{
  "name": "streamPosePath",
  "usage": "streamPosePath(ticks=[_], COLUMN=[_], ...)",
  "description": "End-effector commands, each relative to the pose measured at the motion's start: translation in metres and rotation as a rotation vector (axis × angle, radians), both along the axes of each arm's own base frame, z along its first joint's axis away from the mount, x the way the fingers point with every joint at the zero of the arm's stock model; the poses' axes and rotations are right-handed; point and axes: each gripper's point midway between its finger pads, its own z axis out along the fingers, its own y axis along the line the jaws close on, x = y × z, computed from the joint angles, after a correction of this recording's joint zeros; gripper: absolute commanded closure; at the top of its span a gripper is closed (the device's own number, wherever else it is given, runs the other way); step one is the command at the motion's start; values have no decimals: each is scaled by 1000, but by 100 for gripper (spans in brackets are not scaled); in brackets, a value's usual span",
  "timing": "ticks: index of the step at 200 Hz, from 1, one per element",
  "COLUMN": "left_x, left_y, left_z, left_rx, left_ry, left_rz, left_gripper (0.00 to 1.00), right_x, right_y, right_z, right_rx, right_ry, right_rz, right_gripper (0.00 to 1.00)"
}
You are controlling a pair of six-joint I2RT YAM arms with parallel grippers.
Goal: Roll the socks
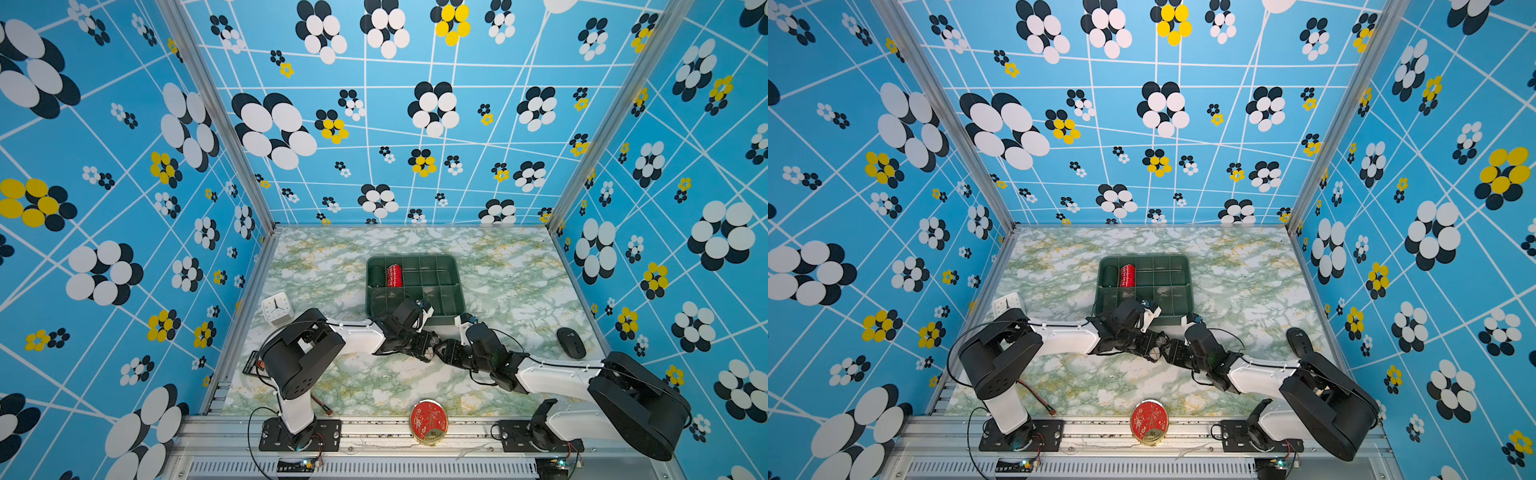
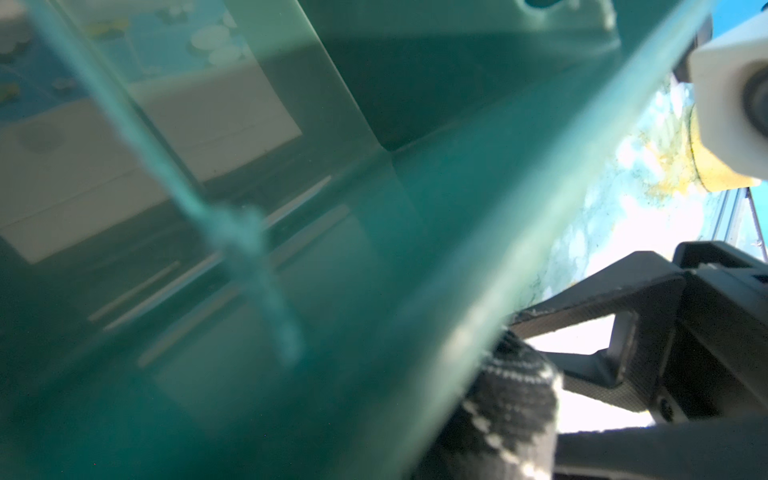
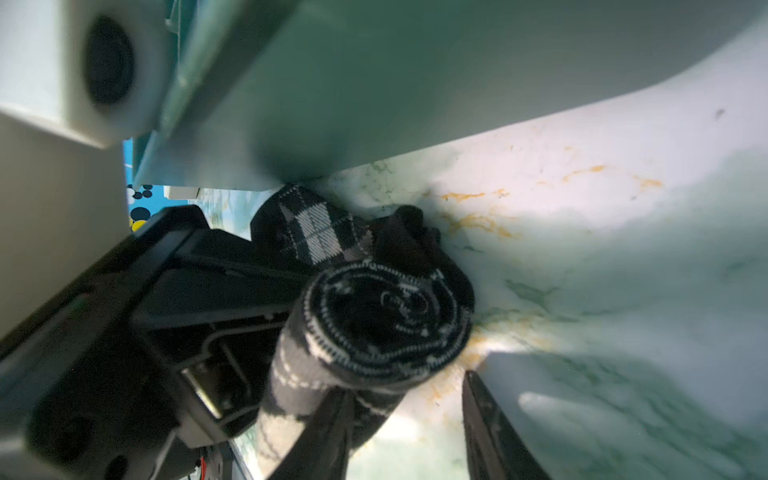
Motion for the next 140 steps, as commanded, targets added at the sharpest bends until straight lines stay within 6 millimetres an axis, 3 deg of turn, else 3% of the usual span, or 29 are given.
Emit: streamPosePath(ticks=[1,80,140], left_x=[-61,-71,-85], left_y=[37,18,-4], left_z=[-55,-37,-48], left_rx=[160,91,32], left_ry=[287,315,394], left_rz=[-19,-63,-101], left_gripper=[100,100,100], right_x=[9,7,6], right_y=[6,-9,-1], right_z=[11,6,13], right_rx=[60,-23,14], right_ry=[-40,-44,-73], right_rz=[-30,-55,-14], right_gripper=[55,57,57])
